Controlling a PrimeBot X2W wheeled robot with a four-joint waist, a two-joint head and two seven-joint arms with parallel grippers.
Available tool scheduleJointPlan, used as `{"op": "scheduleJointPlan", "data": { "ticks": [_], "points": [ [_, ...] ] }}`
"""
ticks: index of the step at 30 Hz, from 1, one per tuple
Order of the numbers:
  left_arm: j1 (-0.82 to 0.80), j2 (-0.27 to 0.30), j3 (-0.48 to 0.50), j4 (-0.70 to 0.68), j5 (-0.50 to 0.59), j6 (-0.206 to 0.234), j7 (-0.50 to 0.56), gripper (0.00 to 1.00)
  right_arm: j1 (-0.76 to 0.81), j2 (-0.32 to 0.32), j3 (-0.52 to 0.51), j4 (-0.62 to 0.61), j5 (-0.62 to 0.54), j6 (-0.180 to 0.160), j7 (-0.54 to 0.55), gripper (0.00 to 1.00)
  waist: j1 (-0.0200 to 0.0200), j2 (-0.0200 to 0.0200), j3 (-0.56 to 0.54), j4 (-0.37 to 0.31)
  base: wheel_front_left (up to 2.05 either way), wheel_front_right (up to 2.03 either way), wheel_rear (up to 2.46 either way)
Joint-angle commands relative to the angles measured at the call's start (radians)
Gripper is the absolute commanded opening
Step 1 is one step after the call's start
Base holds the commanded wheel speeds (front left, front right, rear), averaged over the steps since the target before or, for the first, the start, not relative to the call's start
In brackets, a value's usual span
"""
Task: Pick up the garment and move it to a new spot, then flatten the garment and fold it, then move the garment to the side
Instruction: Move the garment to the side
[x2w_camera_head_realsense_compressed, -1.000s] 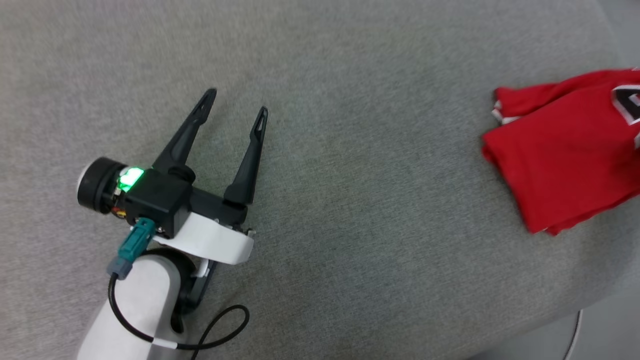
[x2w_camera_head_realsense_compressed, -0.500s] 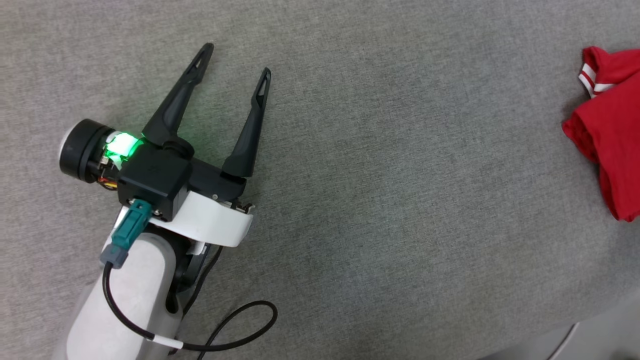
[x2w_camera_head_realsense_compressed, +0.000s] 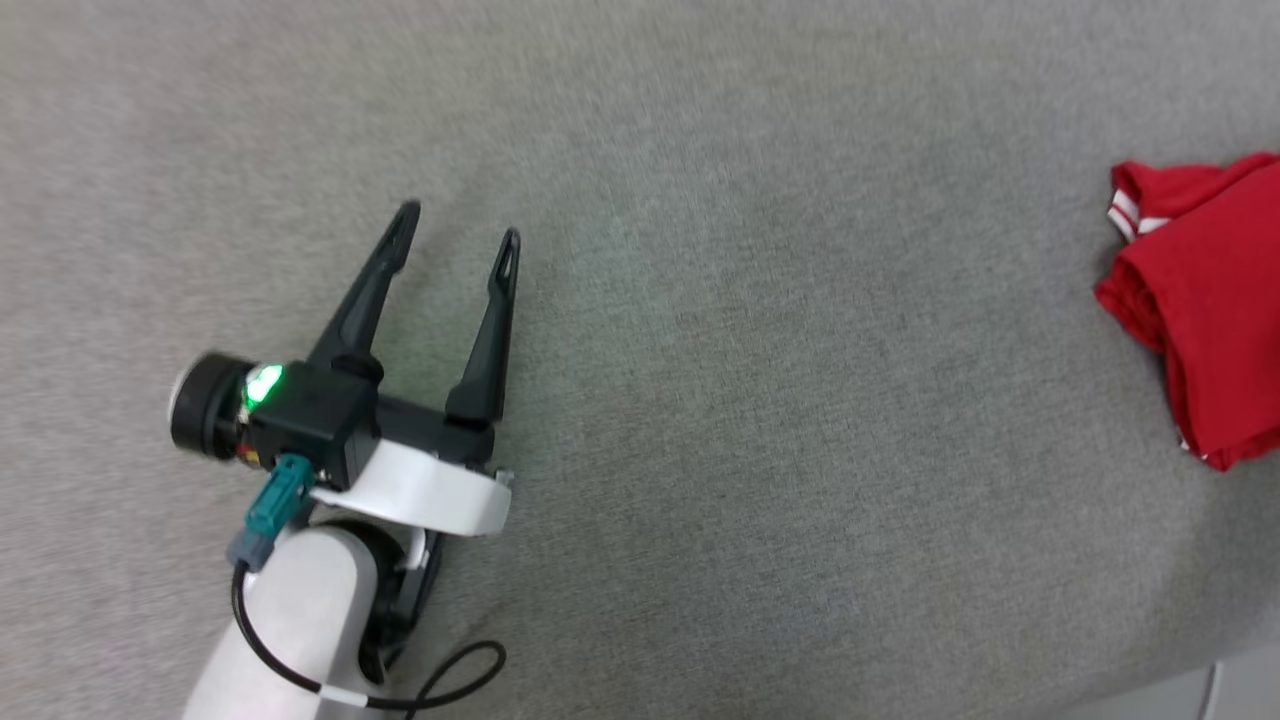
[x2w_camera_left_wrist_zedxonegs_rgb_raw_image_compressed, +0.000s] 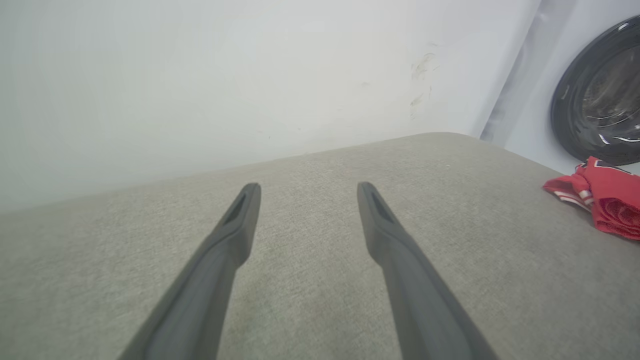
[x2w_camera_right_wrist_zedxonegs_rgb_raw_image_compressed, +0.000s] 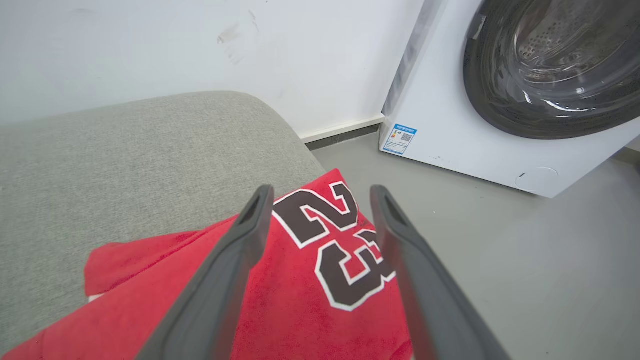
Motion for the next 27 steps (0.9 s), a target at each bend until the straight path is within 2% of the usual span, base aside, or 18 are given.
{"op": "scheduleJointPlan", "data": {
  "ticks": [1, 6, 14, 22, 27],
  "points": [
    [0.029, -0.011, 0.005, 0.016, -0.011, 0.009, -0.013, 1.00, 0.038, 0.015, 0.013, -0.028, -0.005, -0.001, -0.025, 1.00, 0.0000, 0.0000, -0.074, 0.033, 0.00, 0.00, 0.00],
    [0.089, -0.042, 0.015, 0.064, -0.044, 0.027, -0.042, 1.00, 0.170, 0.049, 0.059, -0.133, 0.014, -0.001, -0.073, 1.00, 0.0000, 0.0000, -0.170, 0.080, 0.00, 0.00, 0.00],
    [0.179, -0.074, 0.054, 0.120, -0.092, 0.052, -0.067, 1.00, 0.384, 0.124, 0.153, -0.310, 0.050, -0.001, -0.093, 1.00, 0.0000, 0.0000, -0.282, 0.152, 0.00, 0.00, 0.00],
    [0.271, -0.076, 0.096, 0.165, -0.100, 0.070, -0.074, 1.00, 0.556, 0.178, 0.272, -0.462, 0.073, -0.001, -0.066, 1.00, 0.0000, 0.0000, -0.395, 0.215, 0.00, 0.00, 0.00],
    [0.319, -0.071, 0.134, 0.186, -0.110, 0.059, -0.075, 1.00, 0.626, 0.199, 0.343, -0.553, 0.074, -0.001, -0.042, 1.00, 0.0000, 0.0000, -0.451, 0.240, 0.00, 0.00, 0.00]
  ]
}}
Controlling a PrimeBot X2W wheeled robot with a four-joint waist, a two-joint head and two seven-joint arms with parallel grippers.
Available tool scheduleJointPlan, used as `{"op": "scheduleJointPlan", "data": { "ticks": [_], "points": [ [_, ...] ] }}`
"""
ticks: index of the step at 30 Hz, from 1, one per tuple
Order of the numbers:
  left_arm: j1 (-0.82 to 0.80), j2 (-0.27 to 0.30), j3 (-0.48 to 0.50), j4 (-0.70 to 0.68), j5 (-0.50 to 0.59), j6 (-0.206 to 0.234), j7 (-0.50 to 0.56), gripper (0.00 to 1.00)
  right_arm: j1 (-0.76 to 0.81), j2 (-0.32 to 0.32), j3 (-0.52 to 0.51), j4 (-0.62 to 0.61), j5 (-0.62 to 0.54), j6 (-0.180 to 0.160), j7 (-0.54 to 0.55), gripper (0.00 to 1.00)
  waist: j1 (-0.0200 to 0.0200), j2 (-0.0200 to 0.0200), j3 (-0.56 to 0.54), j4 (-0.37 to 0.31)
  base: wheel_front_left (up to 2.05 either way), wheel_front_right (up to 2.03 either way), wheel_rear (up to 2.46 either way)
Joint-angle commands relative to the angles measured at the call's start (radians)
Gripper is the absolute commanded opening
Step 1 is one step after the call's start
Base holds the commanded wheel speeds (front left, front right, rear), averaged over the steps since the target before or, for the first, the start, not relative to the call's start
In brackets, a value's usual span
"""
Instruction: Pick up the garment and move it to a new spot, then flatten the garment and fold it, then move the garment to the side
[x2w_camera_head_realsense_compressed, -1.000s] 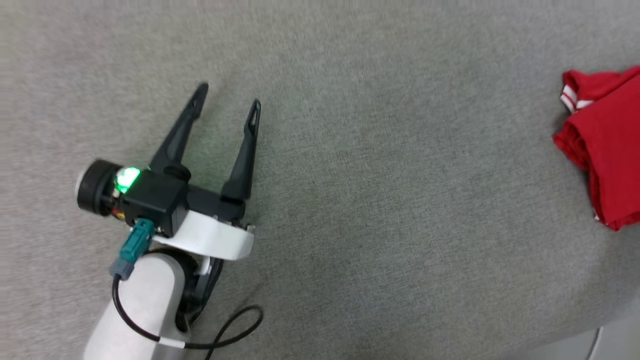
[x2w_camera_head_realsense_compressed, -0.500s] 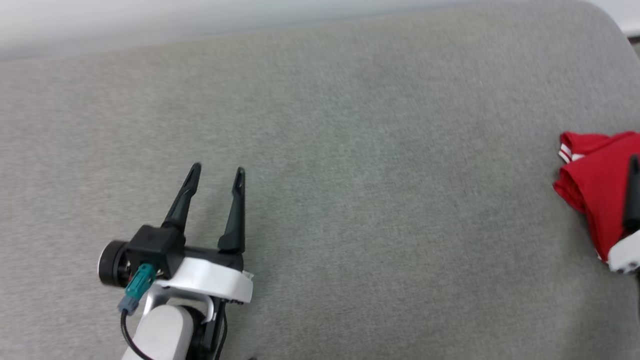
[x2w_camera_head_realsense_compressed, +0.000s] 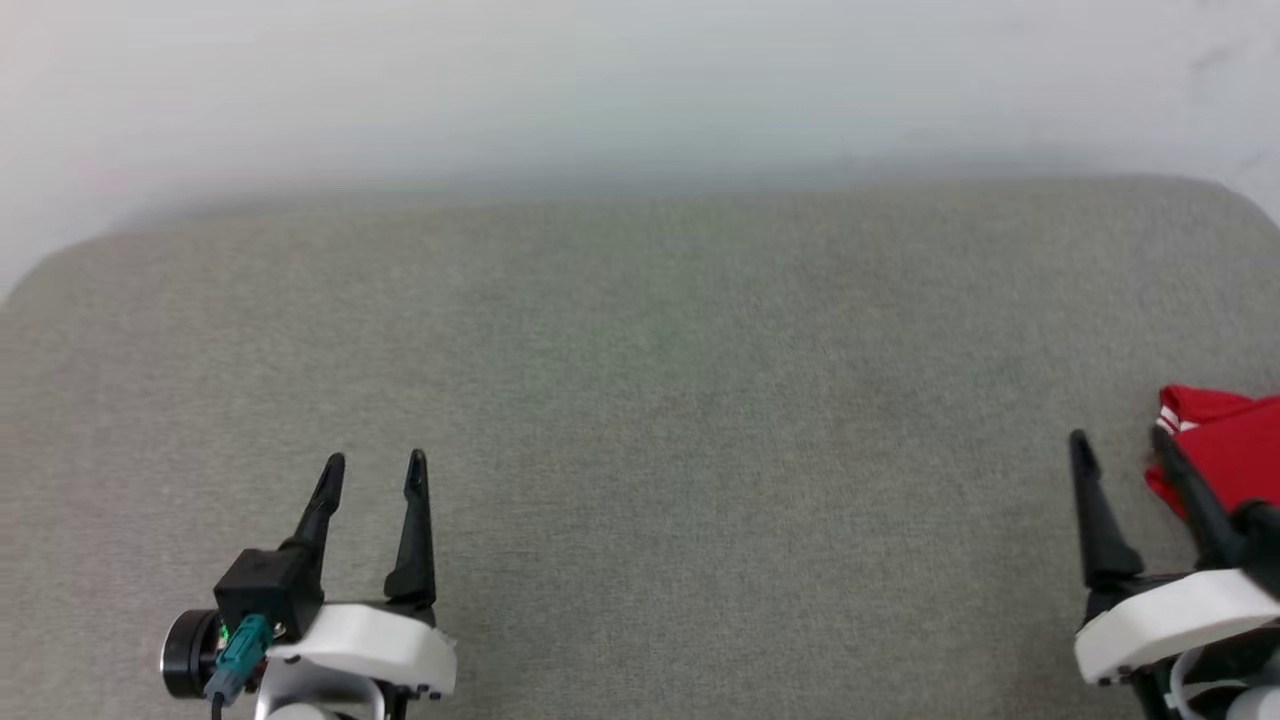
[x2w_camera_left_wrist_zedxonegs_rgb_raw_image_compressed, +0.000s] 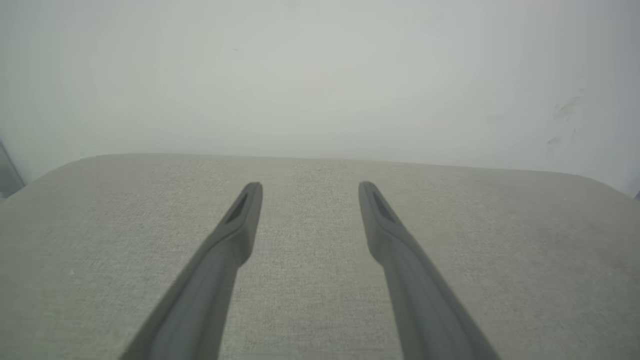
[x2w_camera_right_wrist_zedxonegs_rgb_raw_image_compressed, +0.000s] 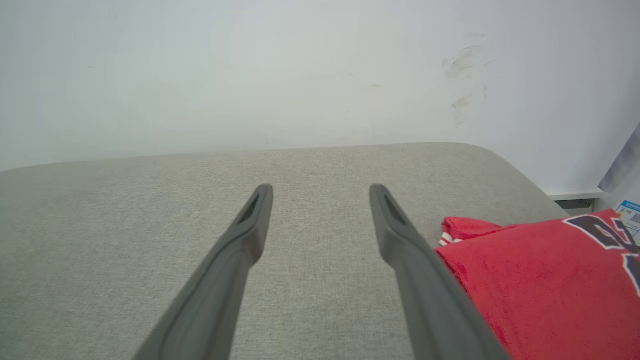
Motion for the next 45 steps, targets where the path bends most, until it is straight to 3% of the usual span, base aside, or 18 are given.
{"op": "scheduleJointPlan", "data": {
  "ticks": [1, 13, 32, 33, 36, 45],
  "points": [
    [0.025, 0.009, 0.013, 0.010, 0.003, -0.007, -0.005, 1.00, 0.031, 0.009, 0.018, -0.031, -0.005, -0.001, 0.011, 1.00, 0.0002, -0.0001, -0.044, 0.026, 0.00, 0.00, 0.00],
    [0.098, -0.010, 0.058, 0.025, 0.047, -0.036, -0.005, 1.00, 0.143, 0.040, 0.068, -0.180, -0.028, -0.001, 0.059, 1.00, 0.0002, -0.0001, -0.109, 0.031, 0.00, 0.00, 0.00],
    [0.073, -0.055, 0.085, 0.047, 0.100, -0.085, -0.005, 1.00, 0.115, 0.029, 0.090, -0.171, -0.022, -0.001, 0.072, 1.00, 0.0002, -0.0001, -0.109, 0.024, 0.00, 0.00, 0.00],
    [0.081, -0.052, 0.086, 0.047, 0.095, -0.084, -0.002, 0.00, 0.127, 0.033, 0.091, -0.170, -0.022, 0.000, 0.075, 0.00, 0.0002, -0.0001, -0.108, 0.024, 0.00, 0.00, 0.00],
    [0.097, -0.057, 0.086, 0.075, 0.088, -0.084, 0.003, 0.00, 0.143, 0.039, 0.092, -0.142, -0.018, 0.000, 0.076, 0.00, 0.0003, -0.0001, -0.108, 0.024, 0.00, 0.00, 0.00],
    [0.077, -0.066, 0.113, 0.086, -0.064, -0.100, 0.047, 0.00, 0.119, 0.042, 0.086, -0.103, 0.144, 0.000, 0.083, 0.00, 0.0003, -0.0001, -0.107, 0.026, 0.00, 0.00, 0.00]
  ]
}}
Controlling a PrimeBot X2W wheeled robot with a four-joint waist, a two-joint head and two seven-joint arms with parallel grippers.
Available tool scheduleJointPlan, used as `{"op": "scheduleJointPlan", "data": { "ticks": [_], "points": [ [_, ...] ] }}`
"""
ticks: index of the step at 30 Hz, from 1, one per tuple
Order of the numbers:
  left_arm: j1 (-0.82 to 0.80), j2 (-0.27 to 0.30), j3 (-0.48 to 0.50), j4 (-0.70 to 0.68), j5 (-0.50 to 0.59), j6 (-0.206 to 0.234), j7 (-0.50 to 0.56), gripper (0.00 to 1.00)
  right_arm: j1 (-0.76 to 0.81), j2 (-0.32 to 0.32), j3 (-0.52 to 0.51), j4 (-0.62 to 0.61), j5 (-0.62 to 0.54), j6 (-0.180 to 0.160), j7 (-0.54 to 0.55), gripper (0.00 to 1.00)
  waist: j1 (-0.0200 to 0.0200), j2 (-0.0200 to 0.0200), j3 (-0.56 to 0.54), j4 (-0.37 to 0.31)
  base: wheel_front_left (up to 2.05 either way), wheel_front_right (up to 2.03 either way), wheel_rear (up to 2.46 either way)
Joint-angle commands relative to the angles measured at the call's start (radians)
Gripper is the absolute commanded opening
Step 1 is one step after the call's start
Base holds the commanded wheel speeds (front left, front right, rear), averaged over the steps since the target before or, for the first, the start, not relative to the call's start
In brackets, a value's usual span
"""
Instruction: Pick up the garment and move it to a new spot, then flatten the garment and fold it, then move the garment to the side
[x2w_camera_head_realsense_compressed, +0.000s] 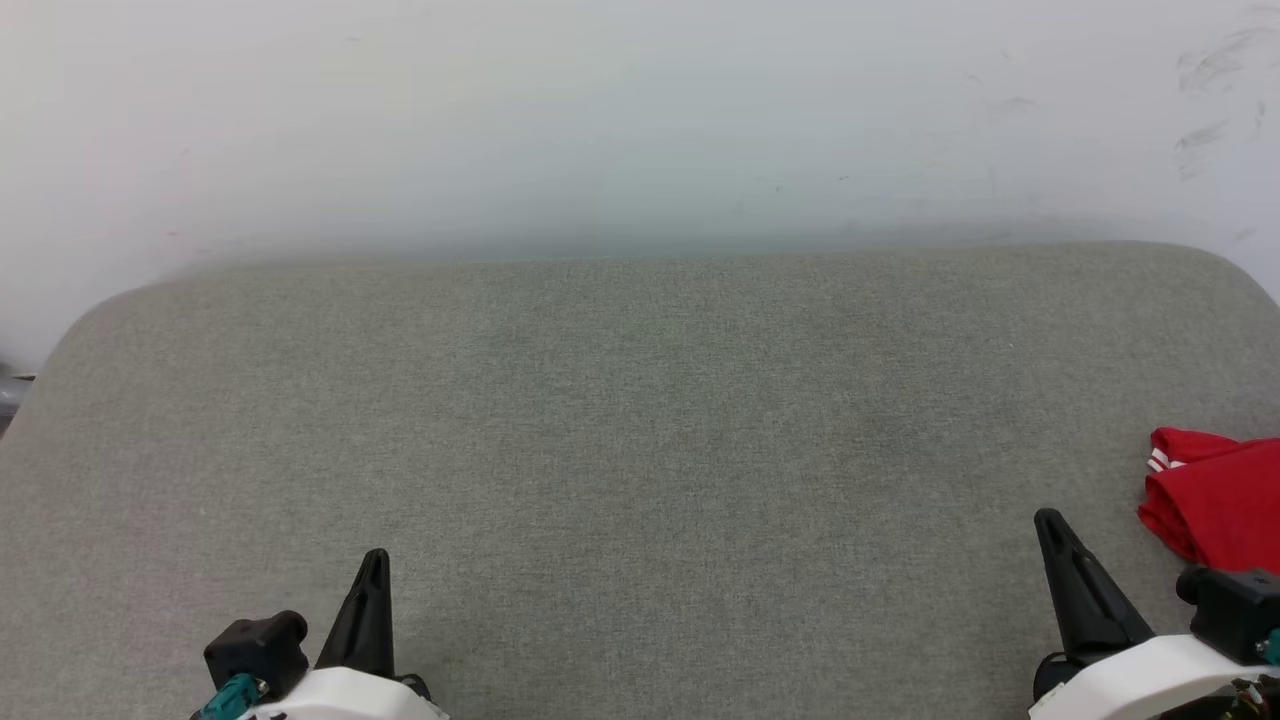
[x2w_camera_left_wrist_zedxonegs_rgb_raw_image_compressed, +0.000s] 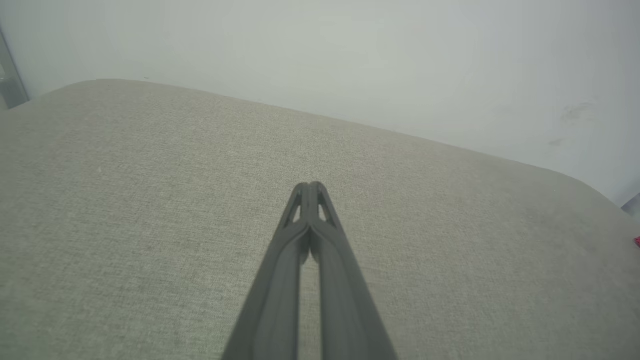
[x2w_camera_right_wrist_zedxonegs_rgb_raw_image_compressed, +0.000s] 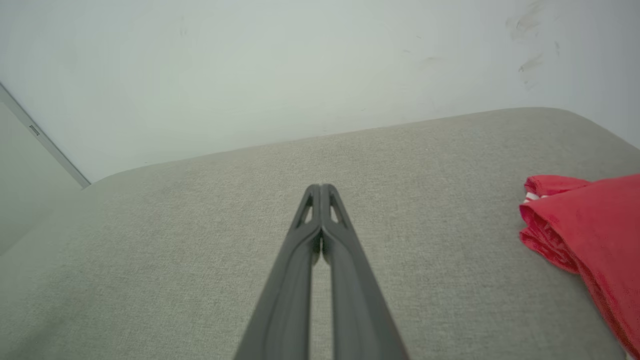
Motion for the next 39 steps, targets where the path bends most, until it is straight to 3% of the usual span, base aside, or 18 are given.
{"op": "scheduleJointPlan", "data": {
  "ticks": [1, 39],
  "points": [
    [-0.029, 0.002, 0.012, -0.013, -0.043, -0.006, 0.010, 0.00, -0.028, 0.000, -0.005, -0.004, 0.046, 0.000, 0.001, 0.00, 0.0000, 0.0000, 0.000, 0.000, 0.00, 0.00, 0.00],
    [-0.088, -0.030, 0.095, 0.012, -0.594, -0.065, 0.157, 0.00, -0.121, 0.014, -0.032, 0.142, 0.623, 0.000, 0.031, 0.00, 0.0000, 0.0000, 0.007, 0.008, 0.00, 0.00, 0.00]
  ]
}}
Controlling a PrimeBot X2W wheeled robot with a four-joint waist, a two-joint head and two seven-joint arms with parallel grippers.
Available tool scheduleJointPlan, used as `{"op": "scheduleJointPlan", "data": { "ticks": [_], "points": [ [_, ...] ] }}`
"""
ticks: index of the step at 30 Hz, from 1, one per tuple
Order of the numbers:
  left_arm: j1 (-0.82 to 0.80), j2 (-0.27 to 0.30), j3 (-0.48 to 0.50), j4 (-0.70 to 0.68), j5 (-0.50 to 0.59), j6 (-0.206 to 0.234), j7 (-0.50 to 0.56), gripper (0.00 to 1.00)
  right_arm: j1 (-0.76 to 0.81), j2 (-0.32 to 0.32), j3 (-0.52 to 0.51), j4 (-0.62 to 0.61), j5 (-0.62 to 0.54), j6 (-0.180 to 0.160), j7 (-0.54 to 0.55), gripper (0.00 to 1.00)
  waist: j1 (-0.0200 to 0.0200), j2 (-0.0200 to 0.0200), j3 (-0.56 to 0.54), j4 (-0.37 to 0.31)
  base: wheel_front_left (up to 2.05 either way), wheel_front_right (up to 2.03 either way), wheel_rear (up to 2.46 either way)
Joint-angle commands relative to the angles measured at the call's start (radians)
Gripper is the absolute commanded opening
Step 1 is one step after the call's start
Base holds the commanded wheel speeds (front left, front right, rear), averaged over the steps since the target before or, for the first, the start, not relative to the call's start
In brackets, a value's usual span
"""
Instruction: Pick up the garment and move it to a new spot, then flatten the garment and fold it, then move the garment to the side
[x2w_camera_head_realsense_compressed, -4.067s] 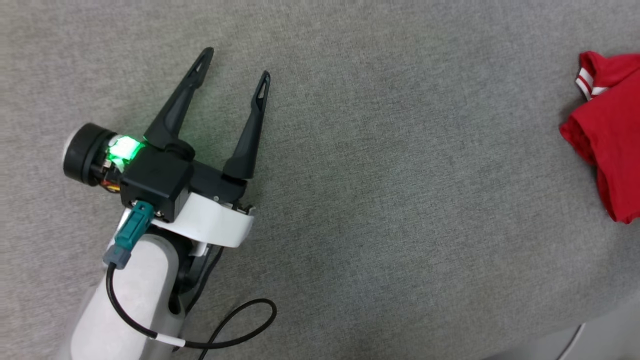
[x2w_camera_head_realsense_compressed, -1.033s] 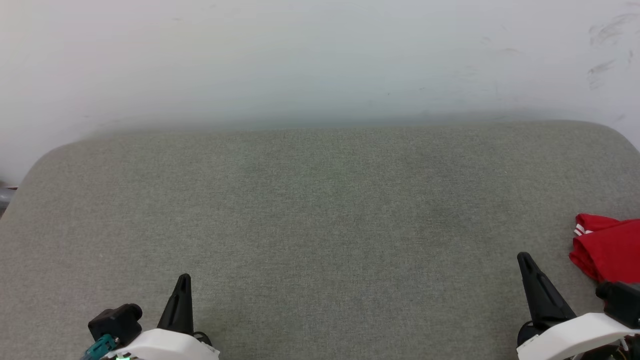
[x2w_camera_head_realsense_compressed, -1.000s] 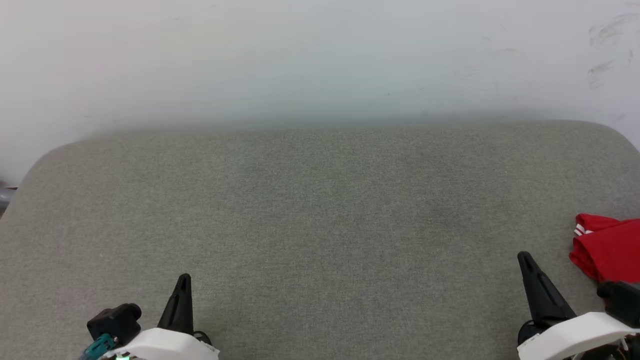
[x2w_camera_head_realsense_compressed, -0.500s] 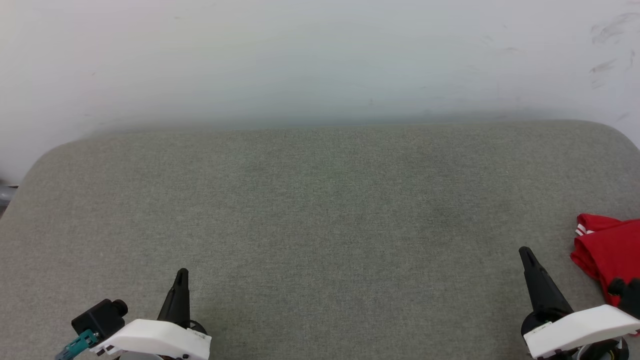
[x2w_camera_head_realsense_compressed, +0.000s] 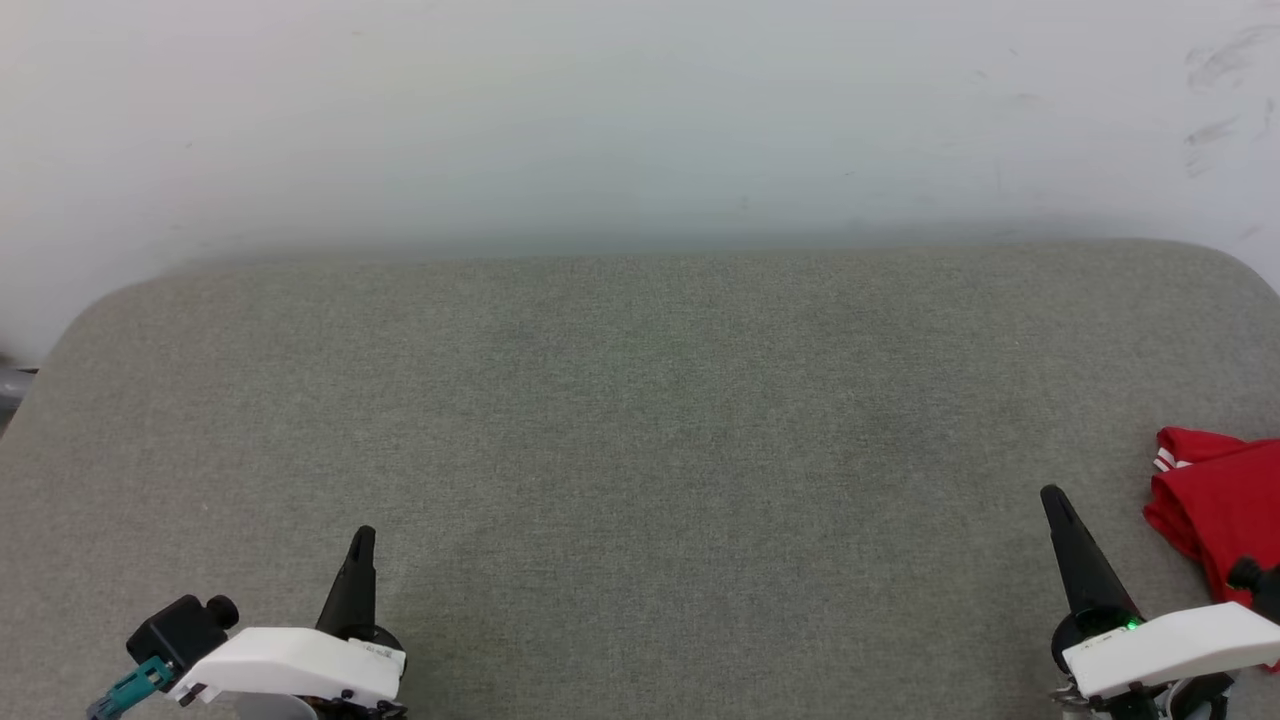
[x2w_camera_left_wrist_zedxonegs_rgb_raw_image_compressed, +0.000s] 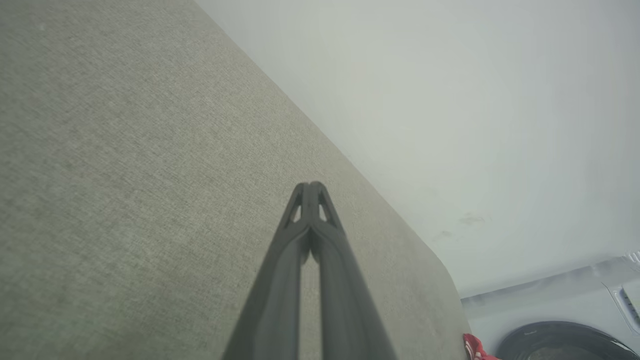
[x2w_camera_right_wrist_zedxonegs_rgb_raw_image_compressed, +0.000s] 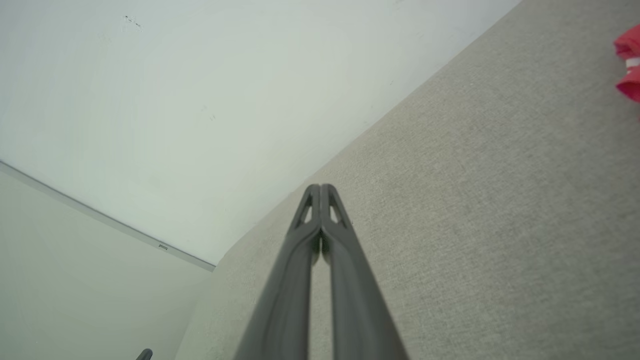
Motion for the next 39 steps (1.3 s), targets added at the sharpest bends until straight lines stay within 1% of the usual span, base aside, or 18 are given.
{"op": "scheduleJointPlan", "data": {
  "ticks": [1, 22, 39],
  "points": [
    [-0.027, 0.001, 0.009, -0.008, -0.035, -0.008, 0.008, 0.00, -0.034, 0.002, -0.004, -0.001, 0.038, 0.000, 0.005, 0.00, -0.0001, 0.0000, 0.000, 0.000, 0.00, 0.00, 0.00],
    [-0.051, -0.013, 0.044, 0.004, -0.256, -0.034, 0.069, 0.00, -0.069, 0.010, -0.018, 0.058, 0.268, 0.000, 0.018, 0.00, -0.0001, 0.0000, 0.004, 0.004, 0.00, 0.00, 0.00],
    [-0.066, -0.021, 0.065, 0.012, -0.399, -0.048, 0.109, 0.00, -0.091, 0.015, -0.027, 0.097, 0.415, 0.000, 0.027, 0.00, -0.0001, 0.0000, 0.007, 0.007, 0.00, 0.00, 0.00]
  ]
}}
